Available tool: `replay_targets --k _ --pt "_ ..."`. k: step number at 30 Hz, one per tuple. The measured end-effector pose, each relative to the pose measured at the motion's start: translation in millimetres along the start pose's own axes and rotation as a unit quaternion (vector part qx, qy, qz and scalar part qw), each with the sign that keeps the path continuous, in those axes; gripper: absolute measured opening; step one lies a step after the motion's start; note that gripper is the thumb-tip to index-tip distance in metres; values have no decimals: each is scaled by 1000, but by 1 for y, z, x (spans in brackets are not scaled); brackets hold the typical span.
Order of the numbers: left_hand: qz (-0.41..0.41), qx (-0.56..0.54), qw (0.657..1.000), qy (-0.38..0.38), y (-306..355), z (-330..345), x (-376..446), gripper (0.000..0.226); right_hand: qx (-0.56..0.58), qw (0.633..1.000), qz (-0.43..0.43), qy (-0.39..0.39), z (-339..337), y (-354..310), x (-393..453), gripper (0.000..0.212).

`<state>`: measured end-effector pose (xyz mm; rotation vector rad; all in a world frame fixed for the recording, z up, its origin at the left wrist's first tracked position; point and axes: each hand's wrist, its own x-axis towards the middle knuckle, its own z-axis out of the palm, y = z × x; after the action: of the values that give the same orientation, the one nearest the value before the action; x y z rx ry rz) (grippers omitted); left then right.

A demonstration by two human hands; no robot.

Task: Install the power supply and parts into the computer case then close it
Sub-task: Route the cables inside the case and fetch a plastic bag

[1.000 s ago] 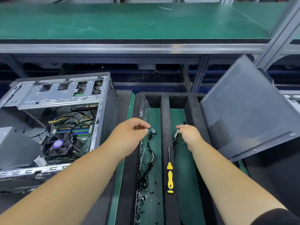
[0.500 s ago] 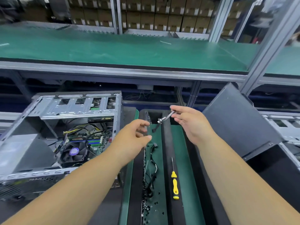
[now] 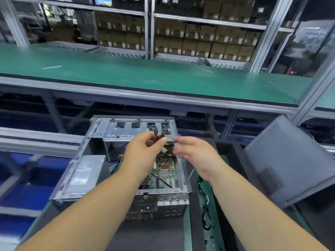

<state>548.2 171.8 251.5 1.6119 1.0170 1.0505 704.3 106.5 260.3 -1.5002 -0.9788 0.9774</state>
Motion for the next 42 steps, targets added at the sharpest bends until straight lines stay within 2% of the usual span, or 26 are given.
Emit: replay_targets --k 2,3,7,10,15,17,20,22,24,26,29,32,34,38,42 --pt "5 24 1000 -2 -6 -20 5 16 -169 985 -31 32 25 3 -1 31" --pt "5 38 999 -5 -10 -29 8 20 -209 975 -54 43 37 5 -2 30" --pt "-26 83 995 -46 -28 -56 17 23 -232 965 -105 63 80 14 0 26" --pt "-59 45 993 -86 -44 -71 24 25 -137 984 -87 66 105 22 5 22" --pt "-102 27 981 -162 -58 -84 40 31 -32 992 -45 118 123 41 21 17" --pt "-124 15 972 -198 -64 -84 48 26 19 984 15 178 125 49 30 11" --pt "-155 23 963 -218 -71 -81 61 19 93 953 111 268 120 64 47 8" --pt "-217 -14 949 -230 -71 -76 70 17 104 938 146 295 118 70 58 11" --pt "-293 -47 919 -260 -72 -67 83 35 102 932 167 305 119 74 71 14" --pt "-334 -58 897 -283 -71 -58 93 45 79 938 180 286 121 72 79 13" --pt "-334 -59 903 -265 -79 -44 106 35 17 960 142 241 123 74 84 11" --pt "-313 -13 917 -246 -94 -39 112 22 -30 961 118 250 116 75 83 11" --pt "-323 -4 913 -249 -104 -38 112 15 0 952 144 271 109 78 89 11" --pt "-359 -15 901 -243 -116 -39 112 16 130 906 250 316 103 83 107 17" --pt "-360 -3 902 -238 -121 -37 116 18 148 886 285 333 105 84 121 27"
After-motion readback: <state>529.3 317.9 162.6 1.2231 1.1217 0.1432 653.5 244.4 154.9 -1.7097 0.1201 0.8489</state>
